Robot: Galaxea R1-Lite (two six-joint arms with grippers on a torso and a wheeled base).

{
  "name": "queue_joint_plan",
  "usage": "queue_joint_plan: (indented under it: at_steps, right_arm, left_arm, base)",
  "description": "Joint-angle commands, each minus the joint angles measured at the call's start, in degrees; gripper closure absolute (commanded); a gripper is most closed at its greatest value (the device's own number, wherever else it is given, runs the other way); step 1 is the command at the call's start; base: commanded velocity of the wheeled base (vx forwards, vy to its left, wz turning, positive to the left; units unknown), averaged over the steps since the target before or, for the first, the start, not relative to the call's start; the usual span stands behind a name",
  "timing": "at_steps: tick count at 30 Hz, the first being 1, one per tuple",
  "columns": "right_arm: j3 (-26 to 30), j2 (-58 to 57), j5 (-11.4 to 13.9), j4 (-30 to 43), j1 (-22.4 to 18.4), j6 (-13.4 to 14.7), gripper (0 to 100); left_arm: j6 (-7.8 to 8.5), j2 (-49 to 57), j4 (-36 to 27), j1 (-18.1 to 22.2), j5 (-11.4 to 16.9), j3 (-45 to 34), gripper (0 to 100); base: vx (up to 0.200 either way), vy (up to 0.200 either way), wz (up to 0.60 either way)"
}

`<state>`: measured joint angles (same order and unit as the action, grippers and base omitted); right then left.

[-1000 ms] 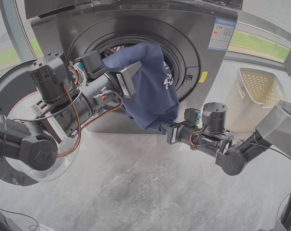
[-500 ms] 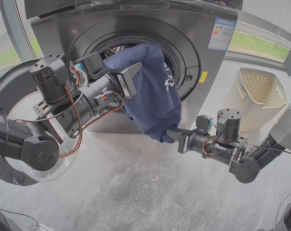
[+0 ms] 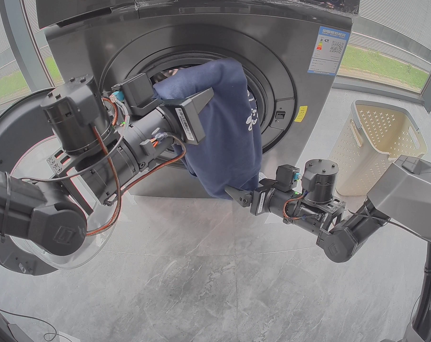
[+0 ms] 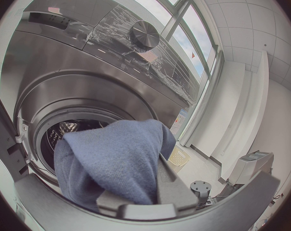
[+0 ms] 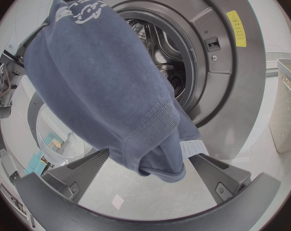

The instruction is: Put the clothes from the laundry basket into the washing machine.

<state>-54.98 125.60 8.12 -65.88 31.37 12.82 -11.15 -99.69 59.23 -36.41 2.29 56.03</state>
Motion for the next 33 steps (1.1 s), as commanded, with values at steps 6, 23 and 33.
queue_joint_plan:
  at_steps: [6,23,33]
  right_arm:
    - [-7.51,5.97,0.05,-0.92,-0.43,0.27,0]
    - [-0.22,-0.18,1.81,-4.00,1.94,0.45,100]
    - [8.13,-8.00,2.52,-3.91,3.61,1.68,100]
  left_arm:
    - [-0.01,0.11,0.44,0.03,0.08,-0.04,100]
    - [-1.33,-0.50,0.53,1.52,0.08,-0.39,100]
    - [-1.33,-0.24,0.53,1.70,0.08,-1.10,100]
  base:
    - [0.000,0.000,0.00]
    - [0.000,0.000,0.00]
    - [0.000,0.000,0.00]
